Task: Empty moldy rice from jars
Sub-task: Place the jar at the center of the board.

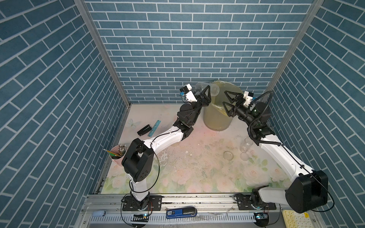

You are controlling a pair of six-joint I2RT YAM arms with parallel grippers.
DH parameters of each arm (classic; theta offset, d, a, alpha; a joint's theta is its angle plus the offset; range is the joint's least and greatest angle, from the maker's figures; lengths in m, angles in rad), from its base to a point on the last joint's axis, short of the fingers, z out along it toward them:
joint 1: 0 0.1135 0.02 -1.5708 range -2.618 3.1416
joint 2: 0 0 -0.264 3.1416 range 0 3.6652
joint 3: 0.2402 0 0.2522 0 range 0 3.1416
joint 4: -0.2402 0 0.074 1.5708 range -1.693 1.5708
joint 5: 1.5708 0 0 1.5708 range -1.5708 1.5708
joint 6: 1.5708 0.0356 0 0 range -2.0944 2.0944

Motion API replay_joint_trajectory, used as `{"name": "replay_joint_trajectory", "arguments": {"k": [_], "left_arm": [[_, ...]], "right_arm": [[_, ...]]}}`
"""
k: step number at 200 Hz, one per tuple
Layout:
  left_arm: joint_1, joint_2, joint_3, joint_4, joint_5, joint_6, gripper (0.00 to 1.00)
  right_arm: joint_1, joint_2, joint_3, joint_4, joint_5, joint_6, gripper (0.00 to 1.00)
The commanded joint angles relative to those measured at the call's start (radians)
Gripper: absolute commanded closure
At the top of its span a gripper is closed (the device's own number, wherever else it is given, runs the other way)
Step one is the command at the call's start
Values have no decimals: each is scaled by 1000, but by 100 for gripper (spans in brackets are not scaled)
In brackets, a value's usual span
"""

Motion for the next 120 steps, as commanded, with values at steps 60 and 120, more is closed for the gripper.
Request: {"name": "replay_joint_trajectory", "arguments": {"k": [60,120], "left_arm": [[-33,13,-80,232,-66,-27,67],[-40,40,-80,254,-55,-42,67]], "right_arm": [[63,110,36,226,96,134,4],[101,203,125,247,84,188,5]]}}
